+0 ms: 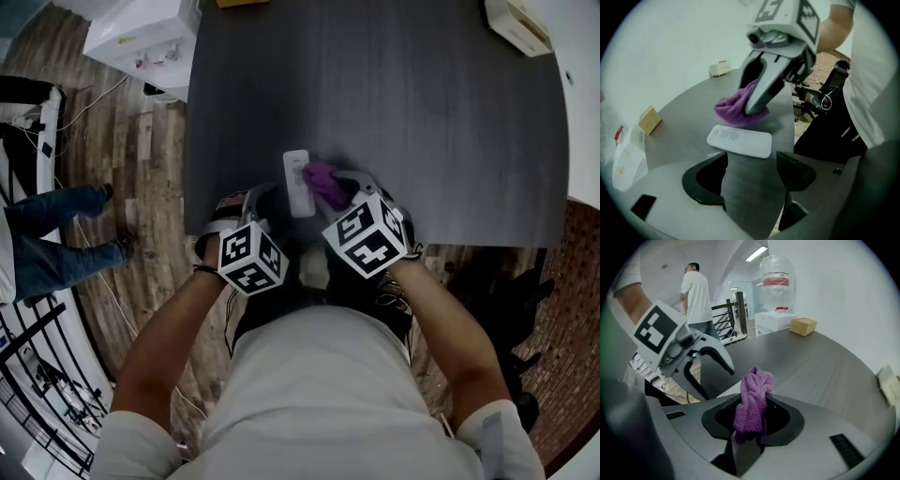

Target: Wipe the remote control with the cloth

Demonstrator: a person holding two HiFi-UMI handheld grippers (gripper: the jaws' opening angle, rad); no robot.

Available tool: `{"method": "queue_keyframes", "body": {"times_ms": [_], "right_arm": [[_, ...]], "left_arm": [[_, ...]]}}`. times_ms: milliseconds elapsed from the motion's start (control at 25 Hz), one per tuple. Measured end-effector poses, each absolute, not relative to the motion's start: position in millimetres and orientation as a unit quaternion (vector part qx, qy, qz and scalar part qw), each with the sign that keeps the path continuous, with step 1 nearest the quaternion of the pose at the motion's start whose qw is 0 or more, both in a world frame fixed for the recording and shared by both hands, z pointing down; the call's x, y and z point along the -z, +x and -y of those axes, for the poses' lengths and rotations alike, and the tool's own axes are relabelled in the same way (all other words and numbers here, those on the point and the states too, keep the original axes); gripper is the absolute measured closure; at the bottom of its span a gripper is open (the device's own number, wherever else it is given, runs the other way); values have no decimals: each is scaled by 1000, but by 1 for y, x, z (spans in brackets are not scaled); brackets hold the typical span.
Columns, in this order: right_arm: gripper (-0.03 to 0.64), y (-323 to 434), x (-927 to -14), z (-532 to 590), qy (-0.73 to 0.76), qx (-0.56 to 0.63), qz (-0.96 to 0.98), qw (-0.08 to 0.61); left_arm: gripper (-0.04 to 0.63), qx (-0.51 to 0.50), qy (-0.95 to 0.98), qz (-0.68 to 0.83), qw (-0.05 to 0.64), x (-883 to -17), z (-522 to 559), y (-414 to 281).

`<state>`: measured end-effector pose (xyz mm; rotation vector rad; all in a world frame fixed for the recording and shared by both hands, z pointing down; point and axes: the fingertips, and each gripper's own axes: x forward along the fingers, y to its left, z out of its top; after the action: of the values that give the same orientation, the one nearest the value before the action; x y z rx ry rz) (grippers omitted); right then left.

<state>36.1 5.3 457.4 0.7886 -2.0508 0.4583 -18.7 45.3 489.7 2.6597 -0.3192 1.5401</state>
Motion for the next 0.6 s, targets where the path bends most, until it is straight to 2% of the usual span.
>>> {"method": "queue_keyframes", "body": {"times_ms": [320,600], "right_arm": [[494,33,-463,57,280,-60,806,518],[495,20,-471,44,249,7,796,551]], "left_arm": [[279,-494,863,103,12,-499,-48,-2],[279,-493,864,95,27,-505,-45,-1]]}}
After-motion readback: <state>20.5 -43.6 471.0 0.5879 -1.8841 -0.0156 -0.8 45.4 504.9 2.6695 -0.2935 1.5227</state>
